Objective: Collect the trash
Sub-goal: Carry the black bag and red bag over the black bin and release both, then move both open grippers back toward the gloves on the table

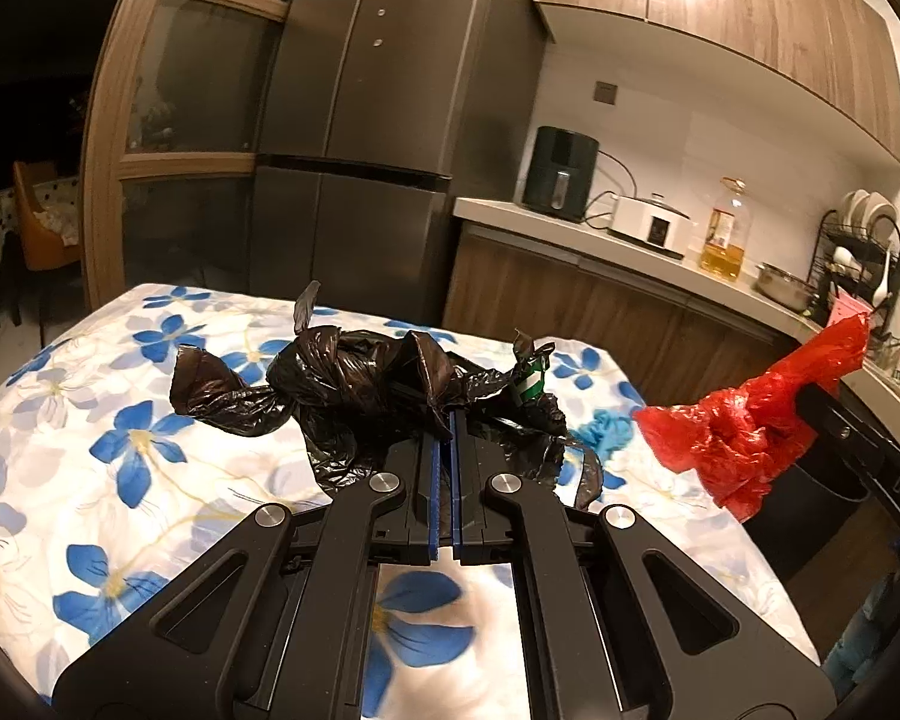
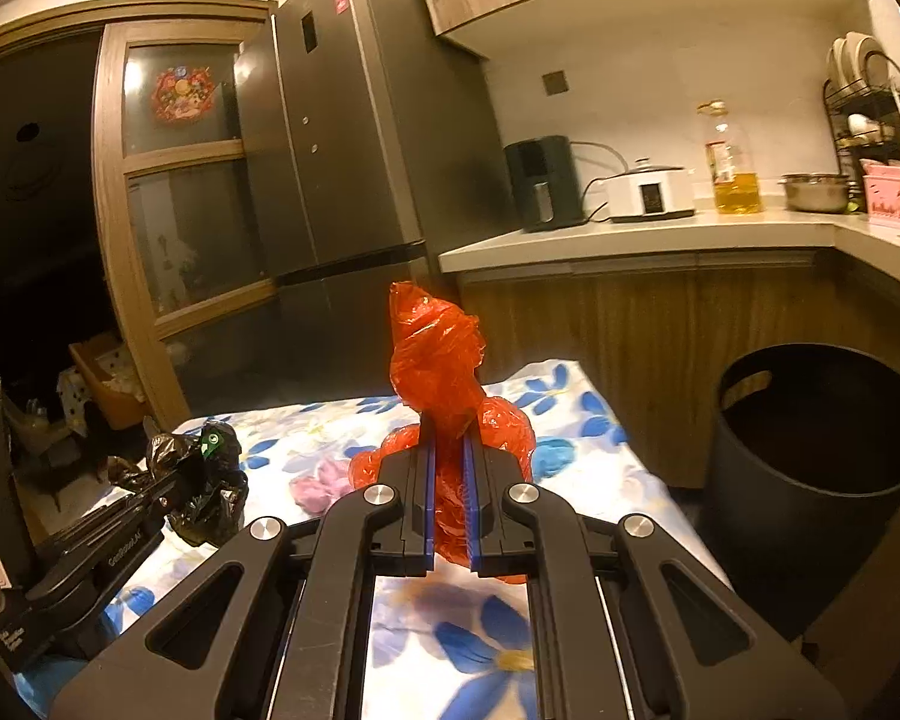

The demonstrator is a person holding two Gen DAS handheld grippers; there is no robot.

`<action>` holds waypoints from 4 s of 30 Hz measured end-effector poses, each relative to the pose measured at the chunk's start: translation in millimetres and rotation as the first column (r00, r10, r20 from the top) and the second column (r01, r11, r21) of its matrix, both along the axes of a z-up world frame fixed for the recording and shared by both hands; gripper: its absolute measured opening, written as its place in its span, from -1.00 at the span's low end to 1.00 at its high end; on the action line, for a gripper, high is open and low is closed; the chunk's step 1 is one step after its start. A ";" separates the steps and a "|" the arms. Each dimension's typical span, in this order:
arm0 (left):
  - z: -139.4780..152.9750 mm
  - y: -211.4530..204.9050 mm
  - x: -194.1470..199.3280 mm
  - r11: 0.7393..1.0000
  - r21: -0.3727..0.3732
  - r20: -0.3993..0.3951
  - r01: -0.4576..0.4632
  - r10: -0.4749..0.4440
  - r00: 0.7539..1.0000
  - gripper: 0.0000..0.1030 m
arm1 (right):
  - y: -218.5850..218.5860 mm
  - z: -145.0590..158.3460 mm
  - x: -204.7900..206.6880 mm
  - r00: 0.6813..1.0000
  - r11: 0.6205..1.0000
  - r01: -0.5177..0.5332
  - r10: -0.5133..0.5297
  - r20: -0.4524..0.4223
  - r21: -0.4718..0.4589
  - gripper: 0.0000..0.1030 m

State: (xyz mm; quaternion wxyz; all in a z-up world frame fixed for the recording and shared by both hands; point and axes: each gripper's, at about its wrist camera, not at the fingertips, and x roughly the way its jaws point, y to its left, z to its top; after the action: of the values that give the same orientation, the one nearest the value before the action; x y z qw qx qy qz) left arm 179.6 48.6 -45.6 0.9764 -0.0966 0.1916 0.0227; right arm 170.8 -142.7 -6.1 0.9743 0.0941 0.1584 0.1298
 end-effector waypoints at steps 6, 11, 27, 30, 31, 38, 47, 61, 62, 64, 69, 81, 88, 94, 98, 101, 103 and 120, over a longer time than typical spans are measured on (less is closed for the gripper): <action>2.2 -22.1 1.5 0.999 0.010 0.003 0.041 -0.041 0.999 -0.98 | -24.5 2.4 -9.8 0.999 0.999 0.050 -0.051 0.009 0.014 -0.83; 5.7 -45.2 6.7 0.996 0.027 0.007 0.081 -0.082 0.997 -0.98 | -42.3 3.6 -16.3 0.996 0.996 0.087 -0.088 0.020 0.027 -0.83; 20.0 -131.1 30.6 0.968 0.086 0.025 0.236 -0.239 0.971 -0.98 | -100.4 5.9 -24.6 0.977 0.977 0.208 -0.210 0.041 0.041 -0.83; 24.0 -149.5 34.5 0.960 0.099 0.032 0.262 -0.266 0.963 -0.98 | -113.9 6.7 -26.4 0.970 0.971 0.235 -0.237 0.049 0.040 -0.83; 25.3 -155.7 36.2 0.957 0.103 0.035 0.271 -0.276 0.961 -0.98 | -118.1 7.3 -26.2 0.969 0.969 0.242 -0.244 0.050 0.041 -0.83; 29.8 -198.6 41.1 0.934 0.127 0.046 0.333 -0.341 0.939 -0.98 | -146.5 9.1 -28.2 0.950 0.952 0.304 -0.306 0.066 0.040 -0.83; 38.1 -253.2 56.0 0.901 0.143 0.068 0.410 -0.422 0.904 -0.98 | -186.2 12.9 -21.8 0.914 0.917 0.396 -0.398 0.082 0.043 -0.83; 27.0 -304.6 92.4 0.862 0.112 0.035 0.494 -0.500 0.865 -0.97 | -211.5 4.5 4.0 0.897 0.899 0.437 -0.437 0.062 0.025 -0.83; 26.1 -306.3 94.6 0.861 0.109 0.032 0.497 -0.502 0.864 -0.97 | -211.5 3.7 5.2 0.898 0.900 0.435 -0.436 0.059 0.026 -0.83; 23.7 -308.9 98.9 0.859 0.101 0.025 0.502 -0.507 0.862 -0.97 | -212.4 2.6 8.5 0.899 0.901 0.433 -0.434 0.057 0.026 -0.83; 18.6 -316.5 107.5 0.850 0.105 0.012 0.515 -0.519 0.854 -0.97 | -214.4 -0.6 16.9 0.903 0.904 0.427 -0.427 0.046 0.024 -0.83; 4.5 -326.0 119.5 0.834 0.110 -0.027 0.541 -0.542 0.840 -0.83 | -224.0 -7.5 25.7 0.903 0.904 0.427 -0.428 0.029 0.038 -0.52; 0.7 -320.1 117.8 0.846 0.106 -0.020 0.522 -0.523 0.852 -0.08 | -227.0 -8.9 23.5 0.899 0.898 0.437 -0.438 0.019 0.049 -0.28; 0.9 -302.1 109.7 0.872 0.105 -0.004 0.479 -0.481 0.877 0.27 | -225.1 -7.9 18.1 0.896 0.895 0.443 -0.444 0.016 0.055 0.01; 1.5 -285.6 101.8 0.894 0.103 0.006 0.436 -0.439 0.899 0.43 | -221.8 -5.5 14.5 0.896 0.895 0.441 -0.443 0.021 0.059 0.20; 2.7 -271.0 95.1 0.912 0.105 0.013 0.397 -0.400 0.916 0.50 | -217.5 -3.3 11.0 0.898 0.898 0.437 -0.439 0.029 0.057 0.29; 3.8 -261.1 90.9 0.923 0.102 0.018 0.372 -0.376 0.927 0.51 | -214.2 -1.5 8.2 0.899 0.899 0.434 -0.436 0.035 0.056 0.34; 0.2 -162.0 55.0 0.985 0.099 0.027 0.142 -0.145 0.989 0.53 | -169.1 2.3 -8.2 0.929 0.930 0.364 -0.366 0.057 0.048 0.41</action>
State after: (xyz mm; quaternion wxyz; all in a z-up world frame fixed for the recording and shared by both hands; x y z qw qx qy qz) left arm 234.6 -113.5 -45.4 0.9822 -0.0353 0.1800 -0.0401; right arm 162.6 -311.9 -3.9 0.9841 0.1353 0.1043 -0.0478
